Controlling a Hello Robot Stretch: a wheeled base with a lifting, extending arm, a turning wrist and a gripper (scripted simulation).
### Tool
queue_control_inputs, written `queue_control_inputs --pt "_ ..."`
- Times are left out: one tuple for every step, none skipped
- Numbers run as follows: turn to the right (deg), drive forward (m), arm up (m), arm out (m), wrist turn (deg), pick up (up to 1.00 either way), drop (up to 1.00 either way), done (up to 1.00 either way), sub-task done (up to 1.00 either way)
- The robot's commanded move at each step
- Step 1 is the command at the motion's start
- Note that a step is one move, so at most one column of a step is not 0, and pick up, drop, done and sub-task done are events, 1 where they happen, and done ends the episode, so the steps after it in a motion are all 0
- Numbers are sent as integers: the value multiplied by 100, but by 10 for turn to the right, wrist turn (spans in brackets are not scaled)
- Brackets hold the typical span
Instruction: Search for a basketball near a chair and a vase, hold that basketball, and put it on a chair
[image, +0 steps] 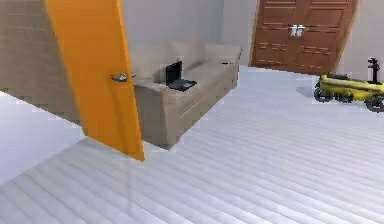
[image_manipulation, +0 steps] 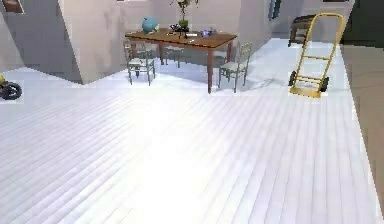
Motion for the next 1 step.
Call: queue_control_inputs --pt "-450 0 0 0 0 0 0 0 0"
